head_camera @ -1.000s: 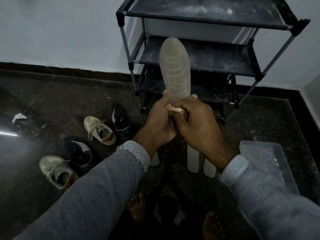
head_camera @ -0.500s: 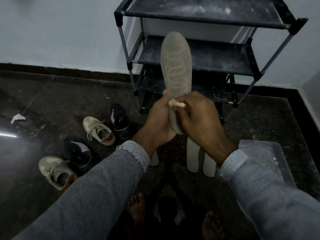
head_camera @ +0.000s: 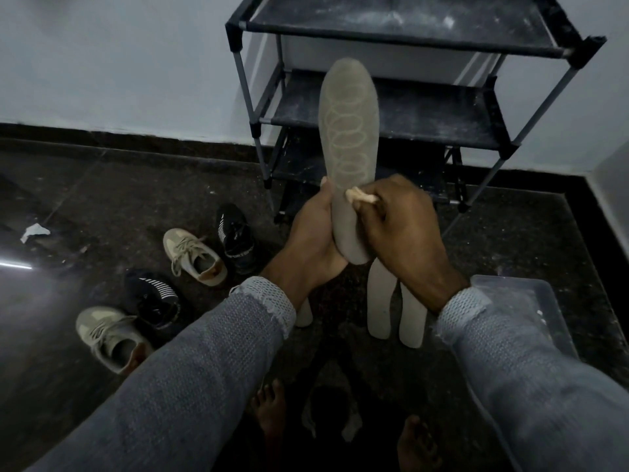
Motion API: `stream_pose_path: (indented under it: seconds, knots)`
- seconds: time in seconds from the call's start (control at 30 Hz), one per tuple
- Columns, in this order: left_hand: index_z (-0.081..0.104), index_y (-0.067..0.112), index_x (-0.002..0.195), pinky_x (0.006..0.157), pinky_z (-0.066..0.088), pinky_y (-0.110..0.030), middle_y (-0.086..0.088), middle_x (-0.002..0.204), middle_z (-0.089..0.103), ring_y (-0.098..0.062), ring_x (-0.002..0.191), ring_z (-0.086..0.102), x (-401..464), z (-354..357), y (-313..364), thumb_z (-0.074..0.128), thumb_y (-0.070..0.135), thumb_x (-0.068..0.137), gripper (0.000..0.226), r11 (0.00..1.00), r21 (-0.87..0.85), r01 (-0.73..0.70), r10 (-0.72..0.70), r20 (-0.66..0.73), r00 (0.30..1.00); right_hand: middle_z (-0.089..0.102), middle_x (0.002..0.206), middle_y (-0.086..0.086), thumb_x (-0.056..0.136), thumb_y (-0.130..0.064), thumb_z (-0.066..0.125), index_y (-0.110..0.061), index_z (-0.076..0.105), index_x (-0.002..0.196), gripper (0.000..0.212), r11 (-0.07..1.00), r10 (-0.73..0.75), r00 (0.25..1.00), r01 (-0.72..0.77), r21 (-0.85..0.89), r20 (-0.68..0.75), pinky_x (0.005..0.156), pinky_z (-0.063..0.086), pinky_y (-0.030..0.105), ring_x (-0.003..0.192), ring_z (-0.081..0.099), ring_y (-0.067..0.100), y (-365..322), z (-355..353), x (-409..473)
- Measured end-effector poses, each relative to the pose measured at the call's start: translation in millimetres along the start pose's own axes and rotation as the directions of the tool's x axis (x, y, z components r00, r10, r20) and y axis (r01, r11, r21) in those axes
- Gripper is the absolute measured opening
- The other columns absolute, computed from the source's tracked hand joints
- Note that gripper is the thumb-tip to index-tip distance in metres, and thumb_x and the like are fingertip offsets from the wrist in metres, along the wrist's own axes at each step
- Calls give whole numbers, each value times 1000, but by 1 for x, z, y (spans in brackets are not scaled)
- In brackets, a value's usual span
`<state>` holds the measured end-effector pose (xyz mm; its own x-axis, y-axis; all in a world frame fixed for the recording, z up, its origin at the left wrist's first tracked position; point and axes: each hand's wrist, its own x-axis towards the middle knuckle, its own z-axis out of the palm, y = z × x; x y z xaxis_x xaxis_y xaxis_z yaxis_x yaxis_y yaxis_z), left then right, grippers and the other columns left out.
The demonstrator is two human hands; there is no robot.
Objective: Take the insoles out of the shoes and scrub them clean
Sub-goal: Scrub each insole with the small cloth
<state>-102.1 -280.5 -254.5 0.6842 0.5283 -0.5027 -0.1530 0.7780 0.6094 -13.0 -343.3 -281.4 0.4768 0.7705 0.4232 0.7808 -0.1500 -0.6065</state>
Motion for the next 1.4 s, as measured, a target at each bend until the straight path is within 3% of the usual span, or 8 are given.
stream_pose_path:
  seconds: [0.07,0.27,0.37,0.5,0.67,0.87,1.13,1.4]
  knots:
    - [48,5,133,101,37,-36,-14,136,52,-26,122,51,-1,3,-1,22,45,103,57,1000,-20,-5,4,-20,1000,63,88,4,90,-17,64,-10,71,93,10,999,41,999,-41,-26,-22,68,41,22,80,58,15,4,0,2]
    - [54,2,129,96,48,-34,-16,115,65,-24,104,62,9,-15,2,31,51,100,62,998,-59,-2,2,-4,1000,64,85,2,88,-9,63,-11,72,90,9,987,-96,978,70,145,183,71,46,23,77,58,11,-21,1,-15]
    - [48,6,131,103,39,-36,-16,114,62,-26,113,55,7,-9,1,20,46,102,56,1000,-15,-16,17,41,999,63,86,3,89,-14,64,-12,71,90,8,997,-45,996,40,64,83,71,46,24,78,57,12,-7,-2,-6]
    - [57,8,116,73,55,-28,-9,93,71,-19,83,68,11,-12,-2,20,44,103,53,999,-5,-43,43,53,998,64,89,6,90,-20,64,-9,71,94,13,999,38,999,-38,-15,-13,69,44,25,81,58,16,11,-3,3]
    - [59,4,112,65,59,-27,-11,90,72,-20,76,71,12,-15,2,22,45,103,56,999,-14,-46,47,62,997,63,88,-10,88,-18,67,-17,71,95,8,963,157,988,-154,224,5,74,48,17,87,61,7,8,-5,4]
    - [50,-1,131,78,56,-28,-14,111,63,-22,94,63,10,-12,3,21,46,103,62,1000,9,-24,24,62,998,65,74,-7,86,-10,69,-9,69,87,2,817,299,933,-359,452,200,53,47,9,58,57,-8,0,-12,0]
    - [47,2,132,102,43,-40,-14,127,57,-25,116,55,9,-19,18,18,56,99,70,998,-52,-40,48,160,986,73,83,7,83,-10,71,-7,72,94,11,746,210,856,-452,488,471,65,58,27,70,67,13,-9,-23,-7]
    - [56,-1,119,83,55,-33,-16,109,64,-24,98,63,9,-16,10,22,54,100,68,995,-90,-34,50,178,983,60,82,-4,85,-22,72,-14,72,90,10,991,94,996,-94,94,9,71,46,22,79,57,12,-2,-16,-6]
